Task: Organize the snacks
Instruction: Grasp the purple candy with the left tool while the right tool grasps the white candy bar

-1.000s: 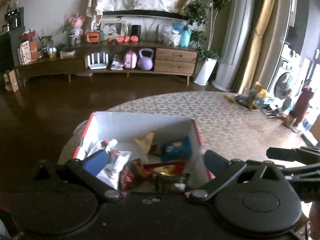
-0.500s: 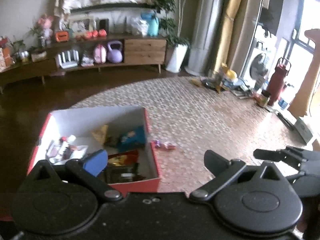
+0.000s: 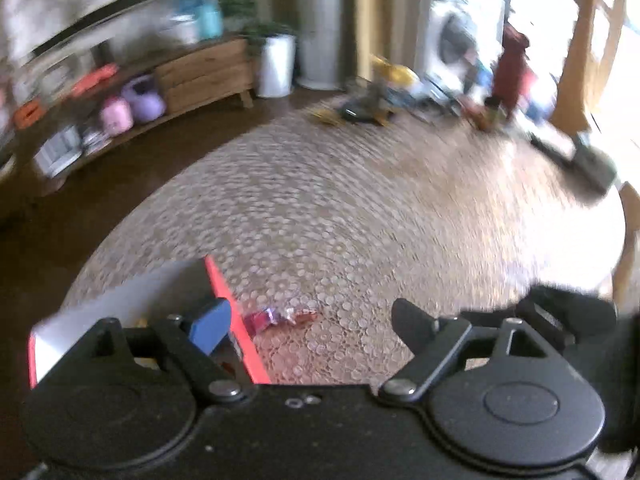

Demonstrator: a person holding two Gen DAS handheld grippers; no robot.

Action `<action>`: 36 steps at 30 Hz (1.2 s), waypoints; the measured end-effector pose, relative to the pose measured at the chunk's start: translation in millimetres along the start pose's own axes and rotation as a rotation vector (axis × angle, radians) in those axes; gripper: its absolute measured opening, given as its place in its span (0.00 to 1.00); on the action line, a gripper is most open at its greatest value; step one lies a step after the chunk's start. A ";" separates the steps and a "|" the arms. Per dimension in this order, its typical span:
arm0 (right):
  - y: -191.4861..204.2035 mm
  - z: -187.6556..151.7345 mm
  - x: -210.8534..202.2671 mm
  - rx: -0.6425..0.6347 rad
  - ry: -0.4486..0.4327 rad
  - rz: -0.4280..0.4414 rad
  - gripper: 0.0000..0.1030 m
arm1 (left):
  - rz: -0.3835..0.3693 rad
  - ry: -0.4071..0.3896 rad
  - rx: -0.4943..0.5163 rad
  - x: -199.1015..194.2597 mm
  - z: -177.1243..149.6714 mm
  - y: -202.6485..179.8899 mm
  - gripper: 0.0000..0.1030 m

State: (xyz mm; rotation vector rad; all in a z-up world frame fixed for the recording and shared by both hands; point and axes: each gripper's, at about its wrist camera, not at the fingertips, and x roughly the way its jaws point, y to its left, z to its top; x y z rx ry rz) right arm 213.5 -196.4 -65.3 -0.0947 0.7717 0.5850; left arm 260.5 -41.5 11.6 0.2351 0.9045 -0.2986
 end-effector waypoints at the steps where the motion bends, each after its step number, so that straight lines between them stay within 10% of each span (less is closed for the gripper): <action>1: -2.7 0.6 4.5 -0.001 0.004 0.007 0.79 | -0.024 0.018 0.039 7.5 3.0 0.3 0.81; 17: -40.1 20.3 94.3 -0.067 0.072 0.098 0.67 | -0.235 0.286 0.542 89.7 24.4 13.7 0.66; 26: -50.7 24.1 134.2 -0.106 0.106 0.145 0.60 | -0.159 0.471 0.828 155.2 11.4 -8.0 0.53; 36: -49.3 29.7 165.1 -0.132 0.114 0.190 0.53 | -0.152 0.583 0.892 211.7 -6.4 -23.5 0.49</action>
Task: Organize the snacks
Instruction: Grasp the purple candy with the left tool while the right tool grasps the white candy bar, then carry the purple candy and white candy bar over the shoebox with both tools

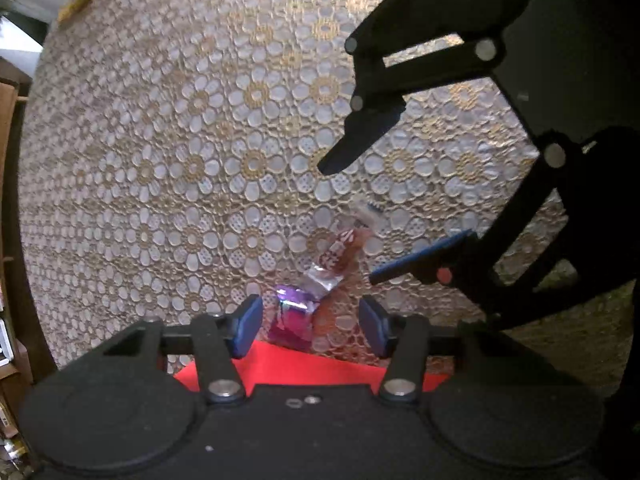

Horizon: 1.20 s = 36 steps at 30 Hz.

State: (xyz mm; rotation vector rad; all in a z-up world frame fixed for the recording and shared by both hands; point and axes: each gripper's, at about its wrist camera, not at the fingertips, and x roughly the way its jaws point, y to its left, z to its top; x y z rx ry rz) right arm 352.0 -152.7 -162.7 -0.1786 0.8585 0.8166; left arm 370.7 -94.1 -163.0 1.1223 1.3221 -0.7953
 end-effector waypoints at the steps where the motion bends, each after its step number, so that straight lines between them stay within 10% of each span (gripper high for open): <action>1: 0.3 0.1 1.3 -0.012 -0.001 0.005 0.52 | 0.006 0.010 0.016 5.0 1.5 -2.3 0.49; 18: 6.8 7.2 26.0 -0.049 -0.006 0.054 0.35 | -0.082 0.065 0.032 55.4 8.7 -5.6 0.29; 36: 6.9 2.3 24.9 -0.010 -0.030 0.048 0.16 | -0.203 0.025 -0.097 67.8 -15.3 95.7 0.16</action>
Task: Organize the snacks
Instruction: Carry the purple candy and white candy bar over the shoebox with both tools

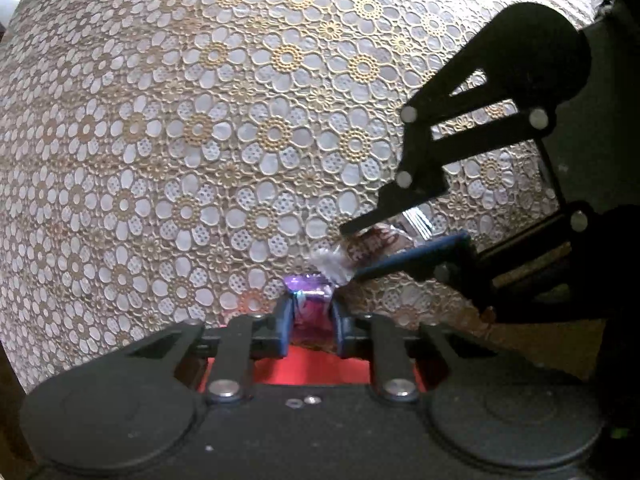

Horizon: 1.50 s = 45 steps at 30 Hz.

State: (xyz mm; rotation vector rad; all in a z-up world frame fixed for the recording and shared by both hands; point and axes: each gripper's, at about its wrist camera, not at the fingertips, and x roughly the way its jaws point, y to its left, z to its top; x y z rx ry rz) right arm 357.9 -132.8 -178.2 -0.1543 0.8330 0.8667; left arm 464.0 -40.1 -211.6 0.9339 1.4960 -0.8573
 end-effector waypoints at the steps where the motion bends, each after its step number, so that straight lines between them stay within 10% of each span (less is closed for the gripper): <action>1: 0.9 -0.9 -2.7 0.005 -0.003 -0.007 0.16 | 0.004 -0.003 -0.005 0.7 -1.2 1.8 0.16; 10: 0.7 -12.3 -36.6 0.091 -0.039 -0.043 0.16 | 0.042 -0.048 -0.036 -5.7 -7.6 -24.6 0.16; 22: 25.6 -20.1 -109.6 0.107 -0.080 -0.117 0.16 | 0.104 -0.166 -0.050 -107.5 -27.8 -106.4 0.16; 34: 78.1 -4.6 -175.4 0.044 -0.138 -0.187 0.16 | 0.197 -0.291 -0.113 -196.6 -83.1 -178.6 0.16; 45: 139.5 12.8 -203.1 -0.035 -0.179 -0.197 0.16 | 0.218 -0.469 -0.268 -199.7 -148.5 -203.9 0.16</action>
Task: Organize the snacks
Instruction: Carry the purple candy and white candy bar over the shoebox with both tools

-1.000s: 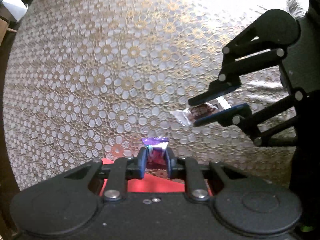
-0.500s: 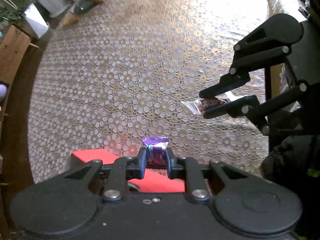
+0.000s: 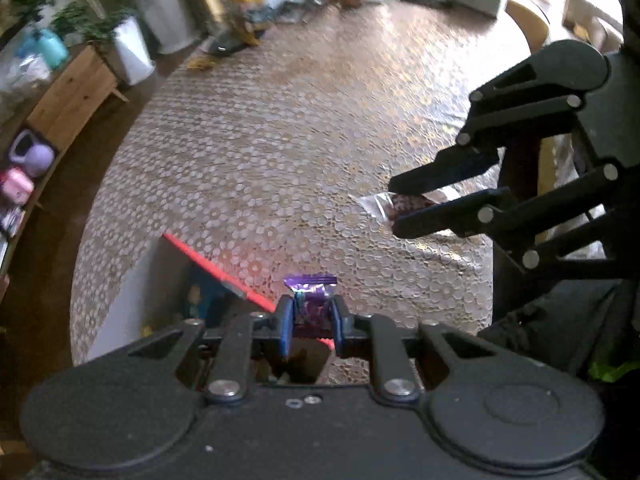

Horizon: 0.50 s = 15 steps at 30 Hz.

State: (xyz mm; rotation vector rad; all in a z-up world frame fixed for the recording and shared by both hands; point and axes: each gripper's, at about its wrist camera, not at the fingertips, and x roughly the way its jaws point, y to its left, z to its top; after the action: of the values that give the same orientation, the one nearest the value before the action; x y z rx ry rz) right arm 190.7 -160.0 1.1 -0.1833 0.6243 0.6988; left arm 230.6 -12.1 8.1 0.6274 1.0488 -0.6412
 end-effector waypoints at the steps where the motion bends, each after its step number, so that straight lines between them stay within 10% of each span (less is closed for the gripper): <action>1: 4.9 1.8 -0.7 -0.004 -0.003 0.002 0.16 | 0.012 -0.019 -0.019 -4.0 -6.9 1.0 0.16; 15: 76.4 17.7 26.4 0.018 -0.024 0.019 0.16 | 0.239 -0.299 -0.493 -43.9 -104.0 17.5 0.16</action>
State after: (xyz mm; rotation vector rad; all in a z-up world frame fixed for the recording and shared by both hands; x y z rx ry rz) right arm 165.1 -81.3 3.1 -0.1524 0.6102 0.7123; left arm 168.0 83.3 13.3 0.2102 0.7930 -0.2393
